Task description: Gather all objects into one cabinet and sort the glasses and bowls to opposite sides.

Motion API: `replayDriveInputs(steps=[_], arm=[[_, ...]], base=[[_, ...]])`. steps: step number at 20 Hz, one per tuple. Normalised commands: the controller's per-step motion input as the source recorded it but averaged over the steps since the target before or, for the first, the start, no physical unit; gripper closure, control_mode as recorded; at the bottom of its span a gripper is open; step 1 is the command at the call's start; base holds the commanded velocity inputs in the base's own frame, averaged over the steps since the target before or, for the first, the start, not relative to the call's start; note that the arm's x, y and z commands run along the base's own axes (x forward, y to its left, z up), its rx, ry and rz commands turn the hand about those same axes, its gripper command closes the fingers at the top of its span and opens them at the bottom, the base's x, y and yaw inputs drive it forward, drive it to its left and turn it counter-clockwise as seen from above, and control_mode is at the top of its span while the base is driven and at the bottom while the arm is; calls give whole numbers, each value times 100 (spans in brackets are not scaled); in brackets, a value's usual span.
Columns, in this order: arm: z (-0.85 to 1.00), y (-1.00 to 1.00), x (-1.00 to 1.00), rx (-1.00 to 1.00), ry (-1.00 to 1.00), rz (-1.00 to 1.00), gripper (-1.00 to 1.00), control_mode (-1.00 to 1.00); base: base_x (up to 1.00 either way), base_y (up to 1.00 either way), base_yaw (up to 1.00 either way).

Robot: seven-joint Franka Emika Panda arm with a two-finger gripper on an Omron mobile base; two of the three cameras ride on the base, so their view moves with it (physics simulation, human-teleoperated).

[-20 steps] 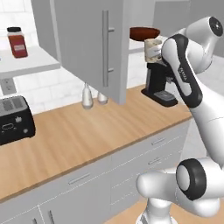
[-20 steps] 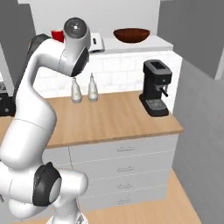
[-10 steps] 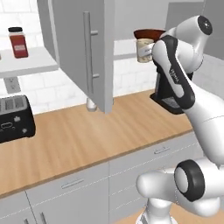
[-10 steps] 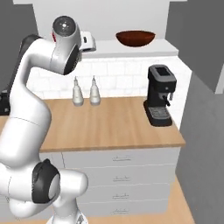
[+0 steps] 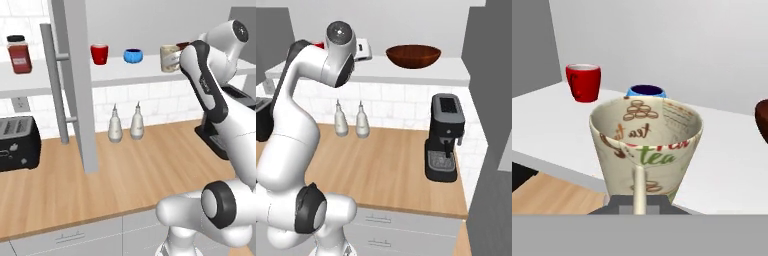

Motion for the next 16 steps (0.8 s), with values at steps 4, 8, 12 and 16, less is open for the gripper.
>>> replayDriveInputs(steps=[4,8,12,16], arm=[[0,0,0,0,0,0,100,100],[0,0,0,0,0,0,100,100],[0,0,0,0,0,0,100,100],[0,0,0,0,0,0,100,100]], base=[[98,12,17],[16,0,0],[0,0,0],[0,0,0]])
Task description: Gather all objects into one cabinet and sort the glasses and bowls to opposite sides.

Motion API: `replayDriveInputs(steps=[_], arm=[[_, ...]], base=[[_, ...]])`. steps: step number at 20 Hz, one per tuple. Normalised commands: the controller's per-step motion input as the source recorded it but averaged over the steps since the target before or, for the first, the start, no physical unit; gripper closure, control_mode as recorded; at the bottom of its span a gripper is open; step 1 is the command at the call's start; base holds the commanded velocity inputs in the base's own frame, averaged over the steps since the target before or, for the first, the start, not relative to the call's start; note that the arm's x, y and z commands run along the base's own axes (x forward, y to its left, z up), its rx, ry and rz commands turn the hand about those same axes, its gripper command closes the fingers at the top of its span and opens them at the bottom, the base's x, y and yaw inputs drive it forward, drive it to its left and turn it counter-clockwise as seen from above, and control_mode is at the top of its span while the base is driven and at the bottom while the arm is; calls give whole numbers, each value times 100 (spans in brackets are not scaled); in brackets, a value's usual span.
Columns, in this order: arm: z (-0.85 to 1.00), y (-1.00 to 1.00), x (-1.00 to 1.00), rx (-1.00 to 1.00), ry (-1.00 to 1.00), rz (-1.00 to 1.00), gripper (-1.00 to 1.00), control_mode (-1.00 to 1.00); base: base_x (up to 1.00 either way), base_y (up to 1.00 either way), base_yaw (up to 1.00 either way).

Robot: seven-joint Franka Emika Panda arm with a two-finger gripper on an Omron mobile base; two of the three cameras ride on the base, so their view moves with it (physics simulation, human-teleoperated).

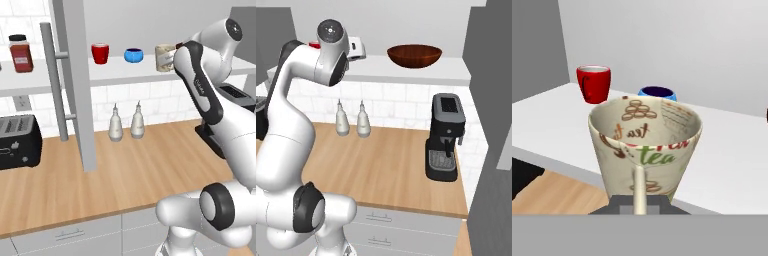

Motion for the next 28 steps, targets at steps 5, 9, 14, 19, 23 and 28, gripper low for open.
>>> replayDriveInputs(steps=[5,9,14,19,23,28], arm=[[-2,34,0,0,-4,11,100,-100],[-6,46,2,0,-2,16,100,-100],[-1,16,0,0,-2,0,100,-100],[0,64,13,0,-5,0,100,-100],[-3,0,2,0,0,0,100,-100],[-7,0,41,0,0,-2,100,-100]], base=[[0,10,1],[0,0,0],[0,0,0],[0,0,0],[0,0,0],[0,0,0]])
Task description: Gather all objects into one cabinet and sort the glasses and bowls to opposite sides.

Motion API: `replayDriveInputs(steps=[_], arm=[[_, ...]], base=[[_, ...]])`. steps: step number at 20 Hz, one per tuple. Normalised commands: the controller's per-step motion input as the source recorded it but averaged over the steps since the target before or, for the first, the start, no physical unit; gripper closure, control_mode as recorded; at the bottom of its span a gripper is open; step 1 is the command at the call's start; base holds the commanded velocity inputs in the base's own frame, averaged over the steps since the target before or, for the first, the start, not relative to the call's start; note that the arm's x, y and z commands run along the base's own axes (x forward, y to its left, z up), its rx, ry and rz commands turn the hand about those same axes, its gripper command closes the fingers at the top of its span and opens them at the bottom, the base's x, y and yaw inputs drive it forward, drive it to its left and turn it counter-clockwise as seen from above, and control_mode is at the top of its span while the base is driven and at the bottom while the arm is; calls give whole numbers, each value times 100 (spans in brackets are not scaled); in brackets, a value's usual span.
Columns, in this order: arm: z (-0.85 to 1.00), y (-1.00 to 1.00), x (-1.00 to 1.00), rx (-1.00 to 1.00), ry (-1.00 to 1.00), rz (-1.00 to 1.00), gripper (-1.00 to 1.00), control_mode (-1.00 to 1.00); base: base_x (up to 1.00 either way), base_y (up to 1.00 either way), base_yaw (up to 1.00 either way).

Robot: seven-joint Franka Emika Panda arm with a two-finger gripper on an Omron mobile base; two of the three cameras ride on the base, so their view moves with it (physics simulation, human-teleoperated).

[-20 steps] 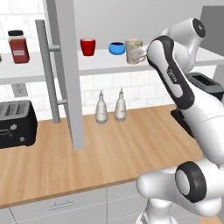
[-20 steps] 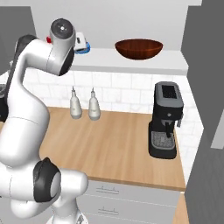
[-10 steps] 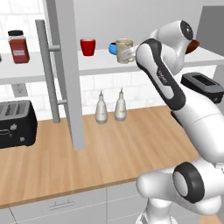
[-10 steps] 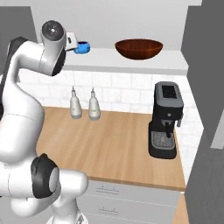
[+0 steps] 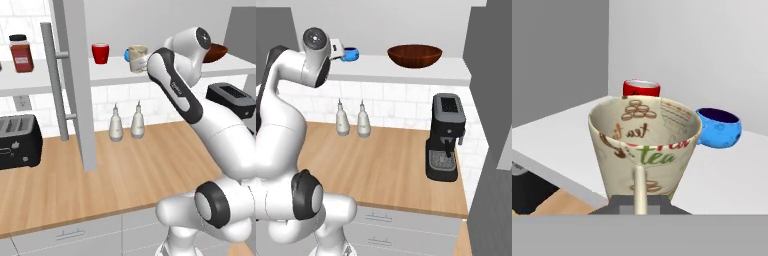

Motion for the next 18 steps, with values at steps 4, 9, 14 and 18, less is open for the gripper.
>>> replayDriveInputs(steps=[4,9,14,18], arm=[[0,2,39,0,0,-1,100,-100],[0,27,36,0,0,-1,100,-100],[0,16,39,0,-2,-5,100,-100],[0,0,24,0,-4,-5,100,-100]], base=[[0,0,0],[0,0,0],[0,0,0],[0,0,0]])
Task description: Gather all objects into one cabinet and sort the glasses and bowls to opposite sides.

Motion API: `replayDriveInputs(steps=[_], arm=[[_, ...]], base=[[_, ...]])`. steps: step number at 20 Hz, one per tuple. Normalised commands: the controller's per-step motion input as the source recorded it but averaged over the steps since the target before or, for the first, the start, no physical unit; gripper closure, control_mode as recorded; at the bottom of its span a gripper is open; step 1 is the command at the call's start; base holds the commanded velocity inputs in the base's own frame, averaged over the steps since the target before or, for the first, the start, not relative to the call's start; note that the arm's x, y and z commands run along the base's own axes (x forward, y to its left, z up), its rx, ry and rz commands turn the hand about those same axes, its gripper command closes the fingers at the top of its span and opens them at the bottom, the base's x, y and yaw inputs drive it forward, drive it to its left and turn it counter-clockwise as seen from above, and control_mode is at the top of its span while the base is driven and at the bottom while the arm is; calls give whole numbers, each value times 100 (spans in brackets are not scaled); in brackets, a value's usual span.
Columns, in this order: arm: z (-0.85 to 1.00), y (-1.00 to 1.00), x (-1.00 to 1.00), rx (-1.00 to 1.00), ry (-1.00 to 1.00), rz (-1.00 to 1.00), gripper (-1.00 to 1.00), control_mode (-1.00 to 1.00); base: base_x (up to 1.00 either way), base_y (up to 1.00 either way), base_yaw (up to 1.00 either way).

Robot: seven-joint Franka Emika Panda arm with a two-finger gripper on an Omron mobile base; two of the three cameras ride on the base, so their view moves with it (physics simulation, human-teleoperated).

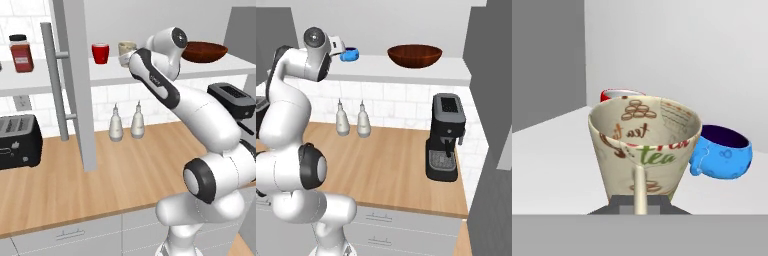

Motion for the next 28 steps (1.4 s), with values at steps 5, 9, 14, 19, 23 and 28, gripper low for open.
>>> replayDriveInputs(steps=[5,9,14,19,23,28], arm=[[0,0,10,0,0,-1,100,-100],[0,4,5,0,4,0,-100,-100],[0,0,3,0,0,0,-100,-100],[0,0,-4,0,0,-1,-100,-100],[0,-48,-35,11,-1,-2,-100,-100],[-5,-90,-66,18,-6,-2,-100,-100]], base=[[0,0,0],[0,0,0],[0,0,0],[0,0,0],[0,0,0],[0,0,0]])
